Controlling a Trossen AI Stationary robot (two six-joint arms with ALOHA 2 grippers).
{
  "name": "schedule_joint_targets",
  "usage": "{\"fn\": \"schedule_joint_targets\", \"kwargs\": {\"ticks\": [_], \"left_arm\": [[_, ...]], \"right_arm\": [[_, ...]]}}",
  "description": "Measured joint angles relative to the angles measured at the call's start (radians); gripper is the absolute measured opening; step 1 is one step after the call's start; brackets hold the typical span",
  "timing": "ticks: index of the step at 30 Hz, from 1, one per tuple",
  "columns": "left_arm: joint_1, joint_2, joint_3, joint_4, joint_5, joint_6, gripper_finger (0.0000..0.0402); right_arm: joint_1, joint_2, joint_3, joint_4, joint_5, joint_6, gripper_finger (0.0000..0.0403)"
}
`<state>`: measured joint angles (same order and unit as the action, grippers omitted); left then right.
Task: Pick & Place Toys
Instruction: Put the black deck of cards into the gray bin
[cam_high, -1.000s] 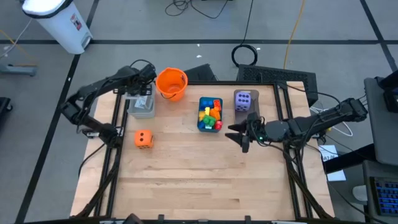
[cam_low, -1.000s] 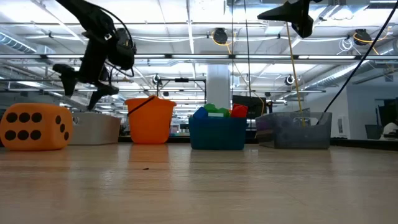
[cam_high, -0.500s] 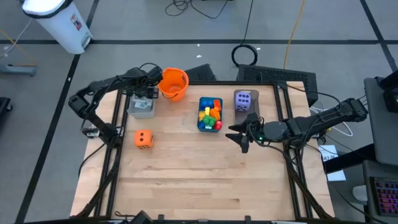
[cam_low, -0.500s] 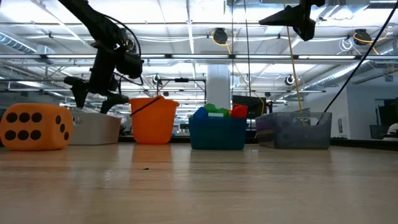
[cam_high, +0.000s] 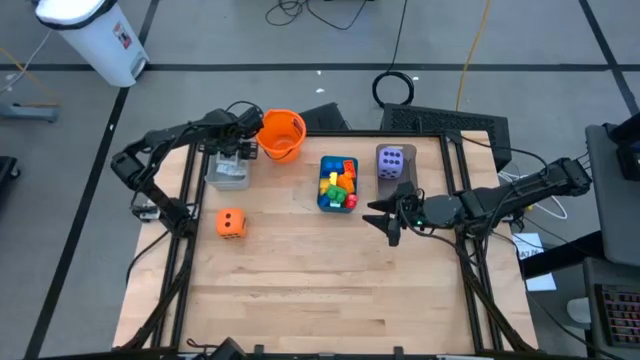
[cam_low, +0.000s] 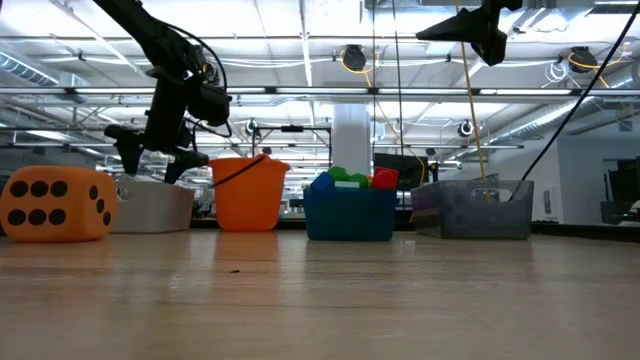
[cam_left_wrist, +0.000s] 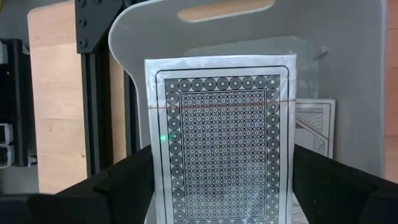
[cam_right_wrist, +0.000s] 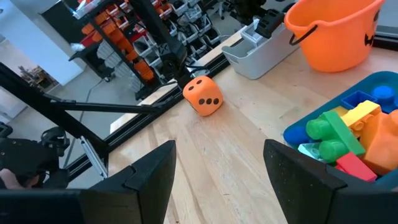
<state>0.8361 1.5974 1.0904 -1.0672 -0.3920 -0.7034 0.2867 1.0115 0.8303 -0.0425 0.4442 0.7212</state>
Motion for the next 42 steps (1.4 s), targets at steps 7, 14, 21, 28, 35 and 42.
{"fn": "schedule_joint_targets", "kwargs": {"ticks": [7,14,21,28,35,42], "left_arm": [[0.012,0.000,0.000,-0.001,0.008,0.002,0.0336],[0.038,0.000,0.000,-0.001,0.054,0.009,0.0337],[0.041,0.000,0.000,-0.003,0.063,0.046,0.0337],[0.041,0.000,0.000,-0.002,0.074,0.051,0.0330],[0.041,0.000,0.000,-0.002,0.078,0.047,0.0311],[0.041,-0.001,0.001,-0.005,0.098,0.048,0.0385]], "right_arm": [[0.000,0.000,0.000,0.000,0.000,0.000,0.0235],[0.000,0.000,0.000,0.000,0.000,0.017,0.0235],[0.000,0.000,0.000,0.000,0.000,0.019,0.0235],[0.000,0.000,0.000,0.000,0.000,0.019,0.0235],[0.000,0.000,0.000,0.001,0.000,0.030,0.0235],[0.000,0.000,0.000,0.009,0.000,0.030,0.0235]]}}
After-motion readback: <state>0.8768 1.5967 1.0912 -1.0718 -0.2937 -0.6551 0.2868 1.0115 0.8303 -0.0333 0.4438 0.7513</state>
